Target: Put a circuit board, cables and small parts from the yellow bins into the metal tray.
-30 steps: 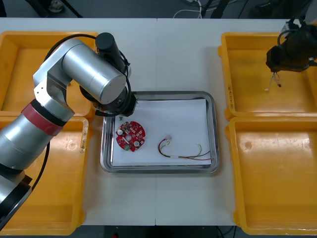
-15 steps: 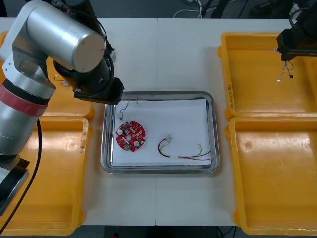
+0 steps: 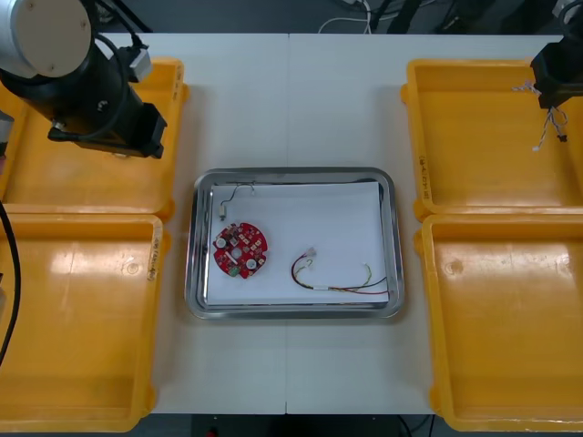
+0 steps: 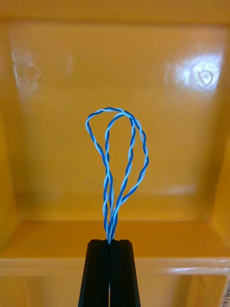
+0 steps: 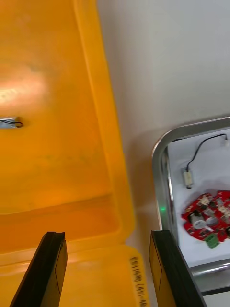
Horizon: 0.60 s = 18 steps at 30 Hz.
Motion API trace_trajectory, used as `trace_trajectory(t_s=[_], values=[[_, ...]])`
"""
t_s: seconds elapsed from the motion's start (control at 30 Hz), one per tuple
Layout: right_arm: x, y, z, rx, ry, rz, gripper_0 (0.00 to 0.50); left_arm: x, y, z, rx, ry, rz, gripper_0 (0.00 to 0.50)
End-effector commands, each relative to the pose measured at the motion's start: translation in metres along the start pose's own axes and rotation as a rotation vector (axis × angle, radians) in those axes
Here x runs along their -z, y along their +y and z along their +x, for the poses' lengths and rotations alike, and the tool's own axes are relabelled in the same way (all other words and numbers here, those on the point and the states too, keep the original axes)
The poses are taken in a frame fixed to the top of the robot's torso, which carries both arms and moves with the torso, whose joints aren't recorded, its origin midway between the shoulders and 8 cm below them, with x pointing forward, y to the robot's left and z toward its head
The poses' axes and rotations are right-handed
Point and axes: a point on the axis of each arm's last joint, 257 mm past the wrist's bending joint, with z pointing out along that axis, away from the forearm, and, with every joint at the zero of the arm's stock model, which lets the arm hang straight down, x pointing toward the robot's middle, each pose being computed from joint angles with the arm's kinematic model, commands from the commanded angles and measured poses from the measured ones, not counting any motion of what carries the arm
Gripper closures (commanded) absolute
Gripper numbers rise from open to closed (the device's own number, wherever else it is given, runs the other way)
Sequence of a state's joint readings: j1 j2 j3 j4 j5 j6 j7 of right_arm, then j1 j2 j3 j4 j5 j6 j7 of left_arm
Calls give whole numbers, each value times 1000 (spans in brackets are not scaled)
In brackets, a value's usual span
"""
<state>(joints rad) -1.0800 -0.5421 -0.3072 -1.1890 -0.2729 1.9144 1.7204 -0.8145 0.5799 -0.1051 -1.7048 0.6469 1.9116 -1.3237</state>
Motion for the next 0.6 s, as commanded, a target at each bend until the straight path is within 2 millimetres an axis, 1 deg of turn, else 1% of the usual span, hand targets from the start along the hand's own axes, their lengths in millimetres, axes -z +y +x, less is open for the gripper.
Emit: trace_trajectory(t_s=[0.03, 0.1, 0.17, 0.23, 0.27, 0.3, 0.33, 0.4, 0.5, 0.53, 0.6], values=[[27, 16, -21, 40, -104, -10, 500, 33, 42, -25, -59, -49, -41, 0], [31, 25, -25, 57, -127, -17, 500, 32, 51, -24, -62, -41, -46, 0], [38, 39, -31, 89, -159, -25, 500, 30, 65, -21, -60, -23, -56, 0], [38, 48, -32, 115, -169, -31, 500, 30, 75, -20, -63, -13, -70, 0], [40, 58, -33, 134, -180, -44, 500, 28, 81, -22, -66, -12, -78, 0], [40, 66, -31, 155, -189, -54, 500, 27, 88, -23, -67, -14, -84, 0], [41, 69, -31, 165, -194, -56, 500, 26, 91, -25, -69, -17, -88, 0], [39, 81, -26, 202, -207, -62, 500, 23, 101, -29, -66, -22, -93, 0], [36, 96, -16, 252, -223, -80, 500, 16, 116, -37, -66, -39, -109, 0], [37, 99, -14, 263, -227, -85, 500, 14, 118, -37, -68, -39, -112, 0], [34, 111, -6, 304, -228, -106, 500, 7, 127, -43, -64, -59, -120, 0]])
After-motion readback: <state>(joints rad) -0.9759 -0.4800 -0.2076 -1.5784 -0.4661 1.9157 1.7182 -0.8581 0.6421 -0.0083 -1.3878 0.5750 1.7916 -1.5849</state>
